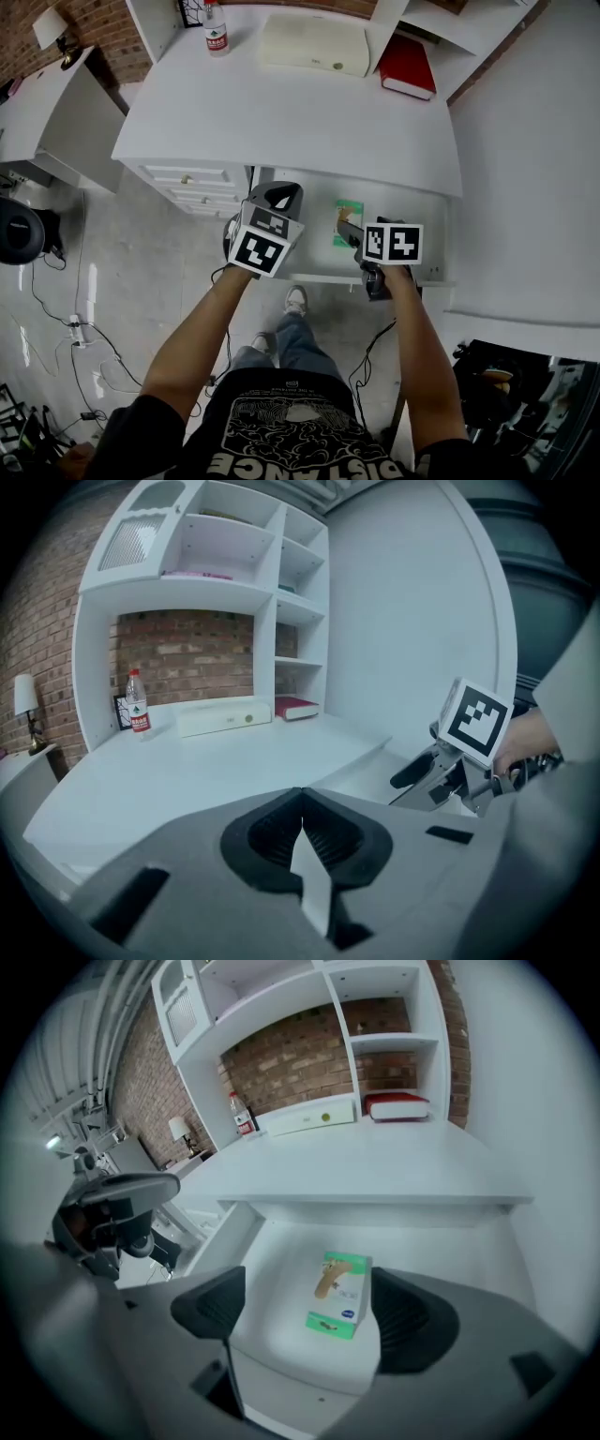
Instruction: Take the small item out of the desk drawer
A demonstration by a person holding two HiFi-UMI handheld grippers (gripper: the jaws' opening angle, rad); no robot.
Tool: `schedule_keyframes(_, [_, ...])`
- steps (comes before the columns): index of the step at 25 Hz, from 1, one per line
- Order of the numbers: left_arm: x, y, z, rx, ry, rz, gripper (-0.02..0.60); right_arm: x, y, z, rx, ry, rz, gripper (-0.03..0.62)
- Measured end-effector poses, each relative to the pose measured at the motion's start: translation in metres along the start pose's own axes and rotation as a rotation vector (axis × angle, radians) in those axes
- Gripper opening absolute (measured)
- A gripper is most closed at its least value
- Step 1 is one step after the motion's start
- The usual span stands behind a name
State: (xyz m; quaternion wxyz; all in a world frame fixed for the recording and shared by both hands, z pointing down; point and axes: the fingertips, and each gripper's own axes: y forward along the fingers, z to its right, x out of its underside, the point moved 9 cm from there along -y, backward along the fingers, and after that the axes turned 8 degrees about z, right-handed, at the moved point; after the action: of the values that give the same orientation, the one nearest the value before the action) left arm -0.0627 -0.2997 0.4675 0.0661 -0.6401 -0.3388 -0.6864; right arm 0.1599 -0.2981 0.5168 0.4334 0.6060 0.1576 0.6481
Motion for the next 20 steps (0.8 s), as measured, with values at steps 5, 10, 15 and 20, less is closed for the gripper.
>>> schedule_keyframes(5, [0.013,0.018,-0.007,-0.021,-0.030,-0.025,0.008,0.004,0.034,0.014,0.007,0.022,-0.098,0.419])
schedule_keyframes(10, [0.024,0.031,-0.014,-0.038,-0.055,-0.048,0.008,0.010,0.066,0.022,0.002,0.057,-0.180,0.419])
schedule_keyframes(15, [0.032,0.041,-0.021,-0.055,-0.074,-0.067,0.008,0.018,0.093,0.030,0.038,0.088,-0.228,0.427])
schedule_keyframes(20, [0.039,0.044,-0.031,-0.081,-0.091,-0.086,0.009,0.024,0.114,0.037,0.093,0.060,-0.278,0.426])
